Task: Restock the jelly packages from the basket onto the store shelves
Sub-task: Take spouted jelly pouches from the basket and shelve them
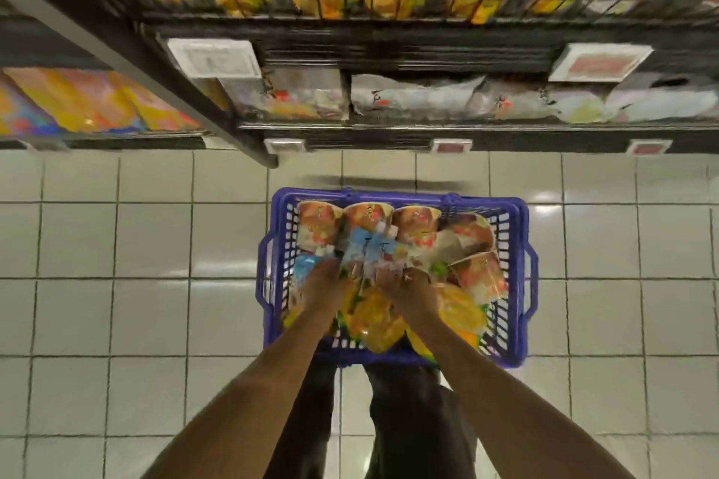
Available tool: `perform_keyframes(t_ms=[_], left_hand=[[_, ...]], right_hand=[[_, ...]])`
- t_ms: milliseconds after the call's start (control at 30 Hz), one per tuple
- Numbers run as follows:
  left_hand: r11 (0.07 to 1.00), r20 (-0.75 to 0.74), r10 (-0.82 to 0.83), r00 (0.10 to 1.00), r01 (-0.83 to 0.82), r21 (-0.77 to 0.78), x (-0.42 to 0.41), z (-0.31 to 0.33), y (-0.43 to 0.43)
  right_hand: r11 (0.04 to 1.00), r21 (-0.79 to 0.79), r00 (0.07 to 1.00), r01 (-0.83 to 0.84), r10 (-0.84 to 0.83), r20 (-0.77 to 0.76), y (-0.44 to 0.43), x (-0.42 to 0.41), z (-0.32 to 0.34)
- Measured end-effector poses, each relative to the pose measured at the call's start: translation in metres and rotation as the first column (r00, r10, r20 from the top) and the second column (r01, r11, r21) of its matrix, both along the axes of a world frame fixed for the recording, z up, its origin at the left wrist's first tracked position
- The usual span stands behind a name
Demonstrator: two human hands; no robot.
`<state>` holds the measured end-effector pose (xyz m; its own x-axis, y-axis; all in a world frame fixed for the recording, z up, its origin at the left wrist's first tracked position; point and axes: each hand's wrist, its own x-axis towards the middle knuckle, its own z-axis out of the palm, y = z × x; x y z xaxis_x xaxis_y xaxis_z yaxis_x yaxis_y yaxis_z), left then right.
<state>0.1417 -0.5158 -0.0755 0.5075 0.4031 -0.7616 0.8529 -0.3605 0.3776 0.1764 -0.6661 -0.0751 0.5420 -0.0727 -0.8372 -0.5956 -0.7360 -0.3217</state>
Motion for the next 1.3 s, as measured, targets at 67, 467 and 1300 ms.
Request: perform_keyframes(t_ms=[67,467,1300], left_hand=[[0.999,0.015,0.041,0.999,-0.041,0.000,-0.002,-0.009,-0.006],[0.781,-0.127,0.508,0.852,-0.518,-0.349,-0.011,0.061,0.007],[0.828,0.735,0.389,0.555,0.139,-0.543,0.093,0.689,0.055]], right_hand=[[0.998,-0.017,0.998,-0.068,0.068,0.006,0.001,0.000,-0.006],[0.964,0.232,0.954,0.132,-0.187,0.233,-0.014,0.008,0.072],[0.494,0.869,0.636,-0.009,-0.668,0.387,-0.003,0.117,0.647]])
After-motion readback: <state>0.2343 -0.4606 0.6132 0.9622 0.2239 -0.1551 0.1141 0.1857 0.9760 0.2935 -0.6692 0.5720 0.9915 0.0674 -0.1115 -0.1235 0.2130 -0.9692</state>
